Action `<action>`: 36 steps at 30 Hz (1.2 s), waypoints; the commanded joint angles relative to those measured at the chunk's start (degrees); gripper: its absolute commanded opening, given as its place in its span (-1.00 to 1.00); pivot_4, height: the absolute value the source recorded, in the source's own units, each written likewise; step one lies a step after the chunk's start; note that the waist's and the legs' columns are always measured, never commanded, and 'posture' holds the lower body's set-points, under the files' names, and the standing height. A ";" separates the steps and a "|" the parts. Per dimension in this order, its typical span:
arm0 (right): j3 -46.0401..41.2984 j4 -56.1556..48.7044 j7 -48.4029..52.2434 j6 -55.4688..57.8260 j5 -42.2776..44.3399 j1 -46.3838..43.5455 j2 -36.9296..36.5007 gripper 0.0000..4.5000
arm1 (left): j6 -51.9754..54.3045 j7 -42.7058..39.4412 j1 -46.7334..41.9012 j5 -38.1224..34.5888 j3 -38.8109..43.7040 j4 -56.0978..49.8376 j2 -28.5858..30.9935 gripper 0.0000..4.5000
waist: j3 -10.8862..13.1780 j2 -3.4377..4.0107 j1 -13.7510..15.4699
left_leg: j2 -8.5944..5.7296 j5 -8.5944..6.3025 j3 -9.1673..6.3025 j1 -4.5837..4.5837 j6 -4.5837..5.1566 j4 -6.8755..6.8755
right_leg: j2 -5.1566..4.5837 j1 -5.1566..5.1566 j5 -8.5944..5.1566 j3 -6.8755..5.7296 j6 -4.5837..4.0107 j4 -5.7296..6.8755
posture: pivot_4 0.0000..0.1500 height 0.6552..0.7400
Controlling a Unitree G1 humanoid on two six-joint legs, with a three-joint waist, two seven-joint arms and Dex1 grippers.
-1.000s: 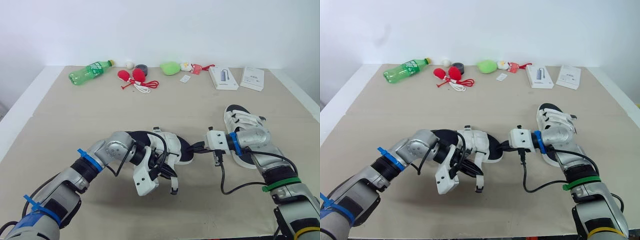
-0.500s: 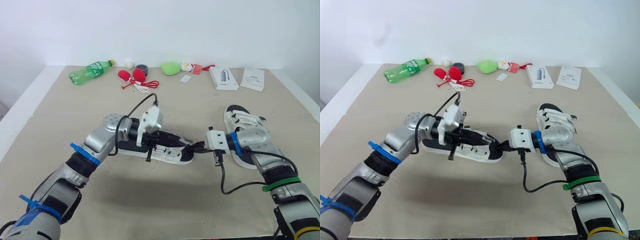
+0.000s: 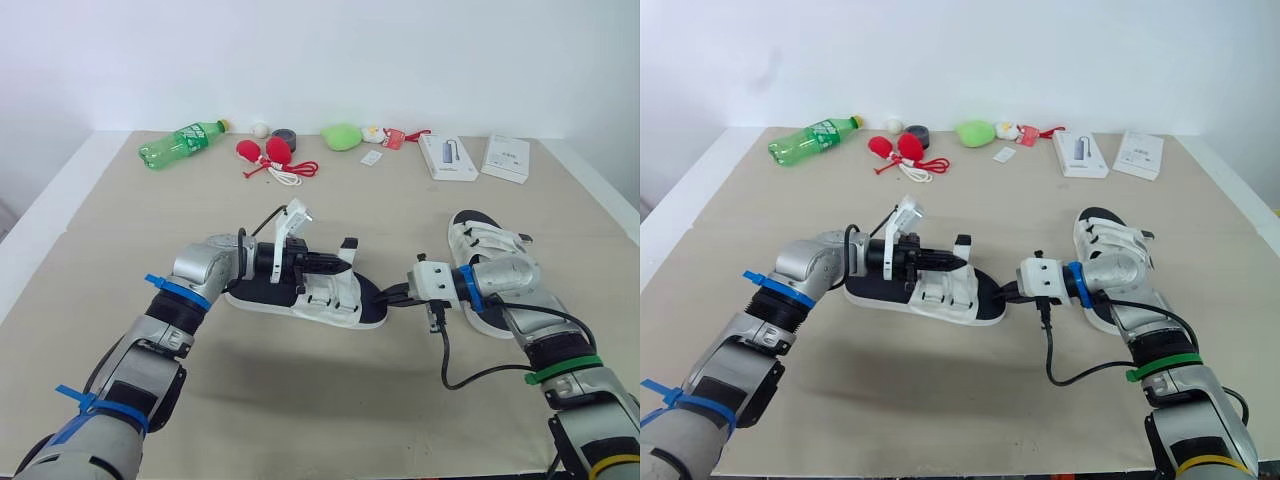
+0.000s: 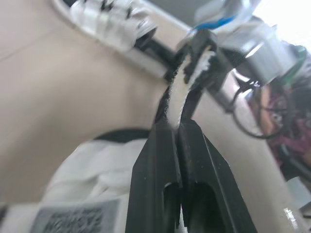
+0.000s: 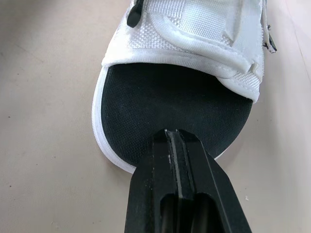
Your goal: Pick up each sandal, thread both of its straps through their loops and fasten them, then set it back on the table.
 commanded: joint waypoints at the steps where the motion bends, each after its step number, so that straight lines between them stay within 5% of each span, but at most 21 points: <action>1: 1.10 0.50 0.33 0.82 -2.29 1.65 -1.32 -1.00 | -0.13 2.07 -0.56 3.58 2.17 1.79 -0.63 -0.97 | 0.00 0.00 0.01 | 0.00 0.00 0.00 0.00 0.00 0.00 | 0.00 0.00 -0.01 0.00 -0.02 0.00 | 1.00 1.00; 9: 1.30 0.58 0.36 0.74 -2.31 1.49 -1.36 -1.00 | -1.20 2.73 -0.95 7.97 3.82 4.98 -1.33 -0.97 | -0.01 0.00 0.01 | -0.02 0.08 0.00 0.02 -0.11 0.00 | -0.06 0.01 0.00 -0.01 -0.19 0.00 | 1.00 1.00; 11: 1.31 0.54 0.40 0.76 -2.29 1.44 -1.37 -1.00 | -3.91 2.69 -1.07 9.69 3.80 5.69 -1.00 -0.74 | -0.01 0.00 0.01 | -0.02 0.08 0.00 0.02 -0.11 0.00 | -0.05 0.01 0.01 0.00 -0.19 0.00 | 1.00 1.00; 26: 1.47 2.15 0.44 0.18 -2.75 0.26 -1.11 -1.00 | -21.33 -5.44 -7.70 11.99 9.95 8.06 -3.74 -0.74 | 0.01 -0.02 0.08 | -0.07 0.07 0.03 -0.05 -0.12 -0.04 | -0.14 -0.04 0.00 -0.03 -0.19 -0.02 | 1.00 1.00; 29: 1.44 2.16 0.37 0.24 -2.78 0.21 -1.11 -1.00 | -18.60 -8.20 -7.53 11.05 9.42 6.67 -4.96 -0.21 | 0.01 -0.02 0.08 | -0.08 0.07 0.04 -0.05 -0.11 -0.03 | -0.13 -0.05 0.05 -0.03 -0.10 -0.02 | 1.00 1.00; 30: 1.43 2.07 0.35 0.25 -2.75 0.32 -1.16 -1.00 | -18.22 -9.01 -7.38 11.04 9.00 6.92 -5.55 -0.17 | 0.01 -0.02 0.07 | -0.07 0.07 0.03 -0.05 -0.11 -0.03 | -0.13 -0.05 0.05 -0.03 -0.09 -0.02 | 1.00 1.00; 31: 1.44 1.98 0.33 0.25 -2.73 0.41 -1.20 -1.00 | -17.55 -9.42 -7.45 11.48 8.64 7.74 -6.19 0.20 | 0.01 -0.02 0.07 | -0.08 0.07 0.01 -0.05 -0.11 -0.02 | -0.09 -0.04 0.07 -0.04 -0.03 -0.02 | 1.00 1.00; 32: 1.45 1.95 0.31 0.24 -2.71 0.44 -1.20 -1.00 | -17.13 -9.55 -7.81 12.22 8.31 9.34 -6.83 0.33 | 0.01 -0.02 0.07 | -0.07 0.08 0.01 -0.05 -0.11 -0.02 | -0.08 -0.04 0.08 -0.03 0.00 -0.02 | 1.00 1.00; 36: 1.41 1.91 0.14 0.41 -2.72 0.38 -1.19 -1.00 | -18.56 -8.23 -10.40 15.72 7.62 15.99 -8.84 0.40 | 0.01 -0.02 0.08 | -0.09 0.08 0.00 -0.05 -0.11 0.00 | -0.08 -0.03 0.09 -0.03 0.06 -0.02 | 1.00 1.00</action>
